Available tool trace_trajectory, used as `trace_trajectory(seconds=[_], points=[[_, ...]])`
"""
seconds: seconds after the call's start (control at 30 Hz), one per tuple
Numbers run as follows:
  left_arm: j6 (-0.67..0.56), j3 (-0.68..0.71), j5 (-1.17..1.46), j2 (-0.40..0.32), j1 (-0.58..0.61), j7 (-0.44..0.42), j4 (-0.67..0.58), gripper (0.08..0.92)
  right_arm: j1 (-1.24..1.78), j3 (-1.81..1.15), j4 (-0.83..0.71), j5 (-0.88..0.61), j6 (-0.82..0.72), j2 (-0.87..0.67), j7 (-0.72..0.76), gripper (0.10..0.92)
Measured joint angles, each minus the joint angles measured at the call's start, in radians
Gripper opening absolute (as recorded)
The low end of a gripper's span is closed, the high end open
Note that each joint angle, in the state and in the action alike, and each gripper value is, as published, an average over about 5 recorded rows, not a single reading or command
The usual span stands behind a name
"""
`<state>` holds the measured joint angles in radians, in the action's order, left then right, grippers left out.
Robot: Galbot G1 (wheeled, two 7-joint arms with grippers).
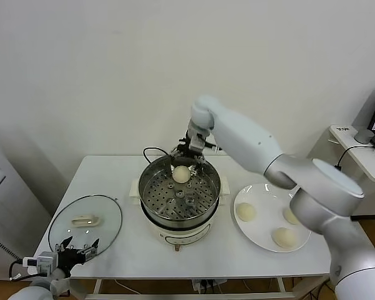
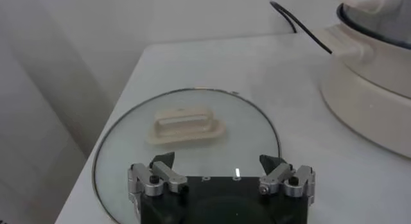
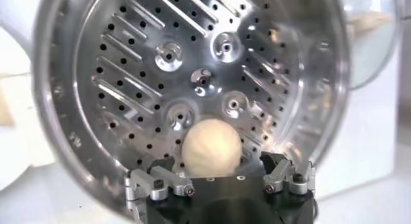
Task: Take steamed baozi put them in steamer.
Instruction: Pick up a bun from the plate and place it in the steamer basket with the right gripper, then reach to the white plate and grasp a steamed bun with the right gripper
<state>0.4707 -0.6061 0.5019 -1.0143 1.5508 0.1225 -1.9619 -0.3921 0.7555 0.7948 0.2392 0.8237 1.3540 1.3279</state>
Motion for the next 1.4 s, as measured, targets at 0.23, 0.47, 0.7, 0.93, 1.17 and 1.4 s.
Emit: trace_trajectory(seconds=[0.23, 0.47, 0.7, 0.93, 1.17, 1.4], points=[[0.000, -0.004, 0.002, -0.001, 0.004, 0.000, -0.008, 0.823, -0.115, 0.156, -0.008, -0.258, -0.004, -0.105, 0.027, 0.823], [0.001, -0.005, 0.010, 0.002, 0.001, 0.000, -0.010, 0.823, -0.174, 0.320, 0.044, -0.447, -0.156, -0.240, 0.029, 0.823], [0.002, -0.006, 0.015, 0.003, 0.002, 0.001, -0.014, 0.823, -0.173, 0.424, 0.107, -0.540, -0.458, -0.351, 0.011, 0.823], [0.005, -0.007, 0.017, 0.001, 0.003, 0.001, -0.015, 0.823, -0.118, 0.458, 0.140, -0.570, -0.650, -0.402, -0.022, 0.823], [0.007, -0.009, 0.018, 0.001, 0.002, 0.002, -0.015, 0.823, -0.035, 0.451, 0.138, -0.556, -0.746, -0.417, -0.064, 0.823], [0.007, -0.011, 0.018, -0.001, 0.005, 0.002, -0.016, 0.823, 0.053, 0.418, 0.124, -0.521, -0.798, -0.418, -0.098, 0.823]])
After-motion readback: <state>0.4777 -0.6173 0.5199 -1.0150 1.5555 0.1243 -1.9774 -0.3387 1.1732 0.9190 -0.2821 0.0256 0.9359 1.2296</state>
